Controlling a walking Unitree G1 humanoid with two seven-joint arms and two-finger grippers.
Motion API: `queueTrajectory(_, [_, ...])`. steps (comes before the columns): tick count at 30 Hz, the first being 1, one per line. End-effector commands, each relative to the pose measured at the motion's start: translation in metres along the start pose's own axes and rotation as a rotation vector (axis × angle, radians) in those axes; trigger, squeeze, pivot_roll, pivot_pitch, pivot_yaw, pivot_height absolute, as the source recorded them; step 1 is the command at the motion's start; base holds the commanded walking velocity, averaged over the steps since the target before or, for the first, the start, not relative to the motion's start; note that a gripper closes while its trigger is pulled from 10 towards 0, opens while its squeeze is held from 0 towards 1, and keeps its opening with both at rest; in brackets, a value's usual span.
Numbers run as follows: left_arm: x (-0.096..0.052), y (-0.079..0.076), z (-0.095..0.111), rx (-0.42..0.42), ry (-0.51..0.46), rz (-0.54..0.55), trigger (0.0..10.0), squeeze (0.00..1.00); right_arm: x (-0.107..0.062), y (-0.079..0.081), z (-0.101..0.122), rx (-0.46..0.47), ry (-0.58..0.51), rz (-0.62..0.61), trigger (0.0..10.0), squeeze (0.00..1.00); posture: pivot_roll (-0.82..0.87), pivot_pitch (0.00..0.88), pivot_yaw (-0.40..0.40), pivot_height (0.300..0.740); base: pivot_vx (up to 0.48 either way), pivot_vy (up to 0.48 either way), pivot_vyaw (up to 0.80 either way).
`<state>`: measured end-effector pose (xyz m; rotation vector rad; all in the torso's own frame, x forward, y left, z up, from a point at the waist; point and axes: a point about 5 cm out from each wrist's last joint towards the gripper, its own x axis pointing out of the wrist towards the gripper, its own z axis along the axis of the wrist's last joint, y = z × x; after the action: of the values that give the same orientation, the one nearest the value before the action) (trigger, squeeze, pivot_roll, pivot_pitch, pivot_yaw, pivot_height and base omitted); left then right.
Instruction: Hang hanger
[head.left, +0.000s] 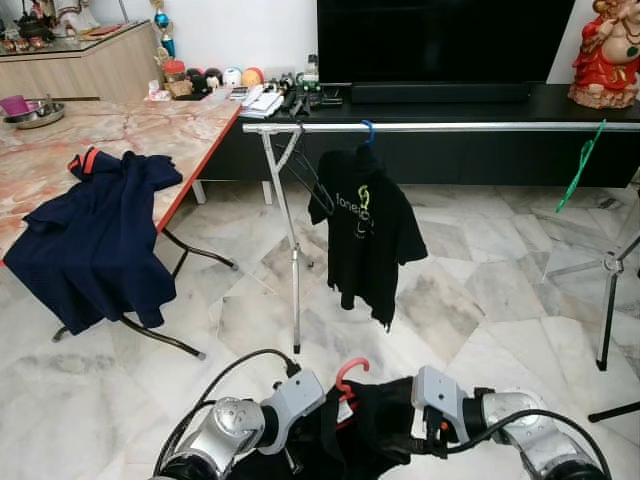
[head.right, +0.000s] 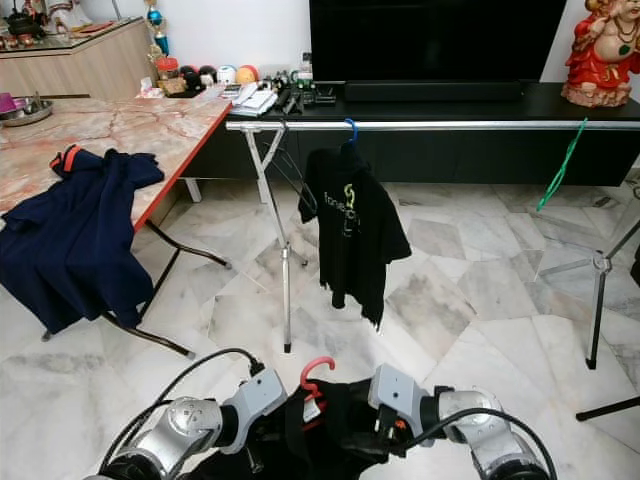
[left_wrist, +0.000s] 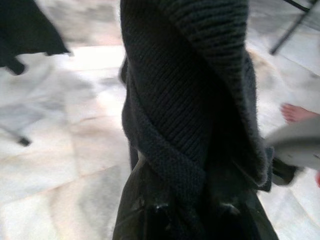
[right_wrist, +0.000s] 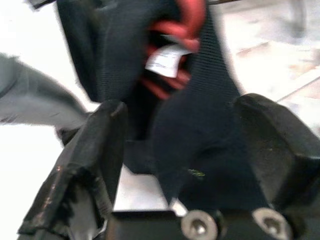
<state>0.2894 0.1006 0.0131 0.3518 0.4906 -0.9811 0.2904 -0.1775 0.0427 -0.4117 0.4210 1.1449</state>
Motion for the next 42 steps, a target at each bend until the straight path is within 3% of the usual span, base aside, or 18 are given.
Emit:
queueTrajectory(1, [-0.005, 0.009, 0.001, -0.007, -0.018, 0.054, 0.0, 0.0, -0.007, -0.01, 0.004, -0.003, -0.025, -0.084, 10.0, 1.0, -0.04, 0.022, 0.035, 0.74, 0.0, 0.0, 0.0])
queueTrajectory(2, [-0.006, 0.01, -0.001, -0.012, -0.012, 0.075, 0.0, 0.0, -0.009, -0.015, 0.005, 0.005, -0.035, -0.139, 10.0, 1.0, -0.04, 0.024, 0.035, 0.74, 0.0, 0.0, 0.0])
queueTrajectory(4, [-0.008, 0.013, -0.007, -0.022, 0.003, 0.14, 0.0, 0.0, -0.014, -0.024, 0.006, 0.024, -0.048, -0.253, 10.0, 0.13, -0.04, 0.029, 0.036, 0.74, 0.0, 0.0, 0.0])
queueTrajectory(5, [-0.01, 0.015, -0.009, -0.019, 0.016, 0.178, 0.0, 0.0, -0.016, -0.027, 0.005, 0.039, -0.046, -0.312, 10.0, 0.0, -0.04, 0.029, 0.036, 0.74, 0.0, 0.0, 0.0])
queueTrajectory(7, [-0.012, 0.019, -0.013, -0.015, 0.04, 0.252, 0.0, 0.0, -0.019, -0.031, 0.0, 0.074, -0.036, -0.416, 10.0, 0.0, -0.04, 0.032, 0.037, 0.74, 0.0, 0.0, 0.0])
queueTrajectory(8, [-0.013, 0.022, -0.015, -0.017, 0.05, 0.297, 1.6, 0.0, -0.021, -0.033, -0.006, 0.112, -0.018, -0.487, 10.0, 0.0, -0.04, 0.034, 0.036, 0.74, 0.0, 0.0, 0.0])
queueTrajectory(9, [-0.013, 0.022, -0.015, -0.017, 0.05, 0.297, 1.6, 0.0, -0.021, -0.033, -0.006, 0.112, -0.018, -0.487, 10.0, 0.0, -0.04, 0.034, 0.036, 0.74, 0.0, 0.0, 0.0])
queueTrajectory(10, [-0.016, 0.026, -0.017, -0.045, 0.048, 0.396, 10.0, 0.0, -0.025, -0.031, -0.028, 0.249, 0.051, -0.663, 10.0, 0.0, -0.04, 0.036, 0.036, 0.74, 0.0, 0.0, 0.0])
queueTrajectory(11, [-0.017, 0.028, -0.018, -0.083, 0.024, 0.455, 10.0, 0.0, -0.028, -0.025, -0.045, 0.354, 0.102, -0.774, 10.0, 0.0, -0.05, 0.039, 0.038, 0.74, 0.0, 0.0, 0.0])
queueTrajectory(13, [-0.018, 0.029, -0.017, -0.109, 0.005, 0.487, 10.0, 0.0, -0.029, -0.02, -0.054, 0.418, 0.121, -0.825, 10.0, 0.0, -0.05, 0.041, 0.04, 0.74, 0.0, 0.0, 0.0])
queueTrajectory(14, [-0.022, 0.033, -0.017, -0.169, -0.045, 0.554, 10.0, 0.0, -0.028, -0.003, -0.074, 0.55, 0.164, -0.902, 10.0, 0.0, -0.05, 0.042, 0.044, 0.74, 0.0, 0.0, 0.0])
queueTrajectory(15, [-0.022, 0.033, -0.017, -0.169, -0.045, 0.554, 10.0, 0.0, -0.028, -0.003, -0.074, 0.55, 0.164, -0.902, 10.0, 0.0, -0.05, 0.042, 0.044, 0.74, 0.0, 0.0, 0.0])
queueTrajectory(19, [-0.035, 0.038, -0.022, -0.286, -0.147, 0.679, 10.0, 0.0, -0.018, 0.047, -0.112, 0.797, 0.253, -0.956, 10.0, 0.0, -0.04, 0.043, 0.052, 0.74, 0.0, 0.0, 0.0])
queueTrajectory(23, [-0.055, 0.039, -0.035, -0.281, -0.179, 0.765, 10.0, 0.0, -0.016, 0.086, -0.134, 0.995, 0.296, -1.044, 10.0, 0.0, -0.04, 0.042, 0.057, 0.74, 0.0, 0.0, 0.0])
queueTrajectory(26, [-0.063, 0.036, -0.043, -0.278, -0.175, 0.777, 10.0, 0.0, -0.016, 0.104, -0.143, 1.023, 0.353, -1.062, 10.0, 0.0, -0.04, 0.035, 0.06, 0.74, 0.0, 0.0, 0.0])
queueTrajectory(30, [-0.074, 0.028, -0.048, -0.327, -0.214, 0.82, 10.0, 0.0, -0.013, 0.126, -0.15, 0.957, 0.446, -0.983, 10.0, 0.0, -0.03, 0.026, 0.06, 0.74, 0.0, 0.0, 0.0])
queueTrajectory(35, [-0.077, 0.008, -0.048, -0.359, -0.242, 0.818, 10.0, 0.0, -0.031, 0.13, -0.161, 1.049, 0.435, -1.084, 10.0, 0.0, -0.03, 0.014, 0.054, 0.74, 0.0, 0.0, 0.0])
queueTrajectory(42, [-0.1, -0.001, -0.064, -0.422, -0.219, 0.895, 10.0, 0.0, -0.039, 0.13, -0.163, 1.024, 0.43, -1.077, 10.0, 0.0, -0.02, 0.0, 0.048, 0.74, 0.0, 0.0, 0.0])
